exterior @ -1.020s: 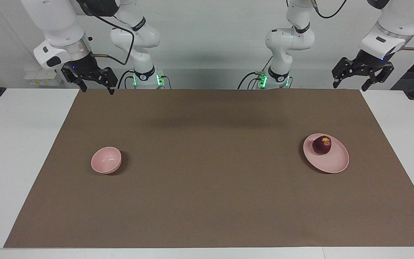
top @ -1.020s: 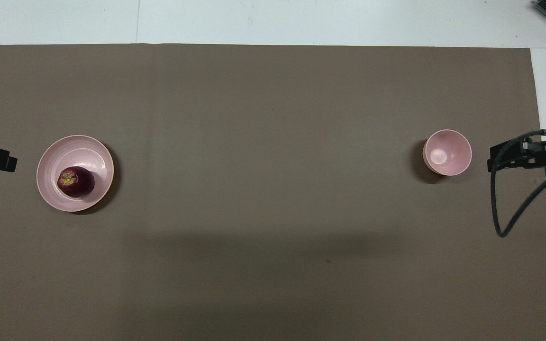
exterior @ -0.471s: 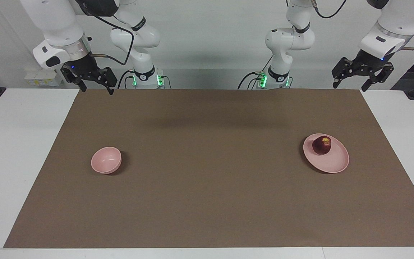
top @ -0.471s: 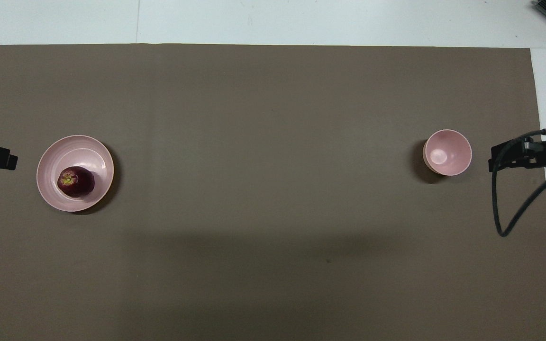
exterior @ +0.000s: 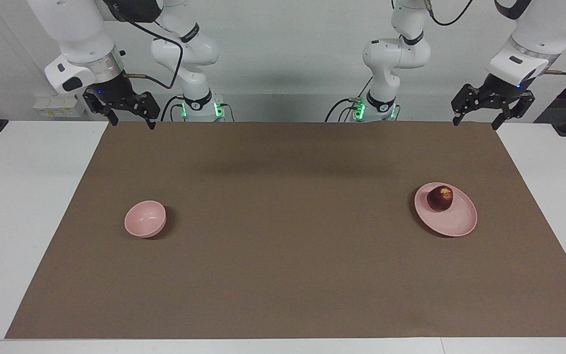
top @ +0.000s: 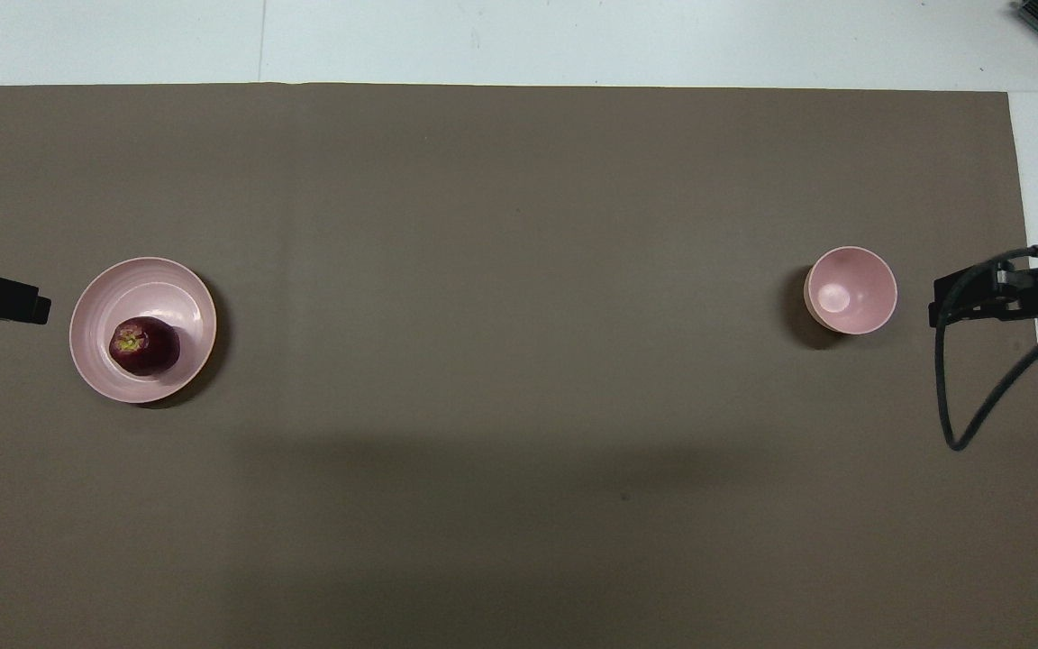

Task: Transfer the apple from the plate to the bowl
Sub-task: 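Reach the left gripper down onto the red apple on the plate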

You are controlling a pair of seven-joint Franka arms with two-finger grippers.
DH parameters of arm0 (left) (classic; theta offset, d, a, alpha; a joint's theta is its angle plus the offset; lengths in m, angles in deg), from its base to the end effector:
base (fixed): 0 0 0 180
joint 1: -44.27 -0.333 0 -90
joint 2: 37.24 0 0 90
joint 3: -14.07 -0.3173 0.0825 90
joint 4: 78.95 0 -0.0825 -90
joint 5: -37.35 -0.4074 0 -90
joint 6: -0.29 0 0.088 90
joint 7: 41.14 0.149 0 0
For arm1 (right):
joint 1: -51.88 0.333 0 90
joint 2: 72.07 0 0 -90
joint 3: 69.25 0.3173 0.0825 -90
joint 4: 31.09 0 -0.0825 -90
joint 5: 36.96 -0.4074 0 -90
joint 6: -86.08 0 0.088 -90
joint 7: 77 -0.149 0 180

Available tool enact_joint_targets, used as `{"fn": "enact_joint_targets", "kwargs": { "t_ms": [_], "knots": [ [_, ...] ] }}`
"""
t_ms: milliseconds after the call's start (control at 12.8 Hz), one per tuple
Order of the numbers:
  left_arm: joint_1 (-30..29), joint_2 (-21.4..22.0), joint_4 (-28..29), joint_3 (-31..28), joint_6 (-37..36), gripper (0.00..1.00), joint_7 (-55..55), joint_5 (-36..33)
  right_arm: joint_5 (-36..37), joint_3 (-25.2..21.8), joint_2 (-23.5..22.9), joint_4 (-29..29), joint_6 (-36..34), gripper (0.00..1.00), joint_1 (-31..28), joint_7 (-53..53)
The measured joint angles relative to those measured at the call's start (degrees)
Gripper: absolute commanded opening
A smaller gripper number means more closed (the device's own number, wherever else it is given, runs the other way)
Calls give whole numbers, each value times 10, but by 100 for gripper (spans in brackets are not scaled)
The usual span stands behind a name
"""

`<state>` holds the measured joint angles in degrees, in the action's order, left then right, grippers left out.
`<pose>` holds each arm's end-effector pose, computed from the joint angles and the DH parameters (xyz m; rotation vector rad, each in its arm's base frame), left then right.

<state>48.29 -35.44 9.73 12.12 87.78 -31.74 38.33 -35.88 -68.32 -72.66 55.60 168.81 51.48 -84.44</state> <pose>0.5639 -0.0227 0.6092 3.1083 -0.3135 0.0184 0.5647 0.0022 0.5957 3.1093 -0.1903 -0.1214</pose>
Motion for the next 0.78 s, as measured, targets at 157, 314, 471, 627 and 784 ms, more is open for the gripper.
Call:
{"fn": "enact_joint_targets", "kwargs": {
  "t_ms": [157, 314, 471, 627, 784],
  "knots": [
    [0, 1, 31, 0, 29, 100, 0, 0, 0, 0, 0, 0, 0, 100, 0, 0],
    [0, 2, 73, 1, 70, 100, 0, 0, 0, 0, 0, 0, 0, 100, 0, 0],
    [0, 8, 131, 1, 128, 100, 1, 0, 0, 0, 0, 0, 0, 100, 0, -2],
    [0, 15, 186, 1, 176, 100, 10, 0, 0, -1, 0, 1, 0, 100, -1, -28],
    [0, 21, 230, 0, 213, 100, 19, 0, -18, -1, 0, 4, 0, 100, -1, -83]
  ]
}}
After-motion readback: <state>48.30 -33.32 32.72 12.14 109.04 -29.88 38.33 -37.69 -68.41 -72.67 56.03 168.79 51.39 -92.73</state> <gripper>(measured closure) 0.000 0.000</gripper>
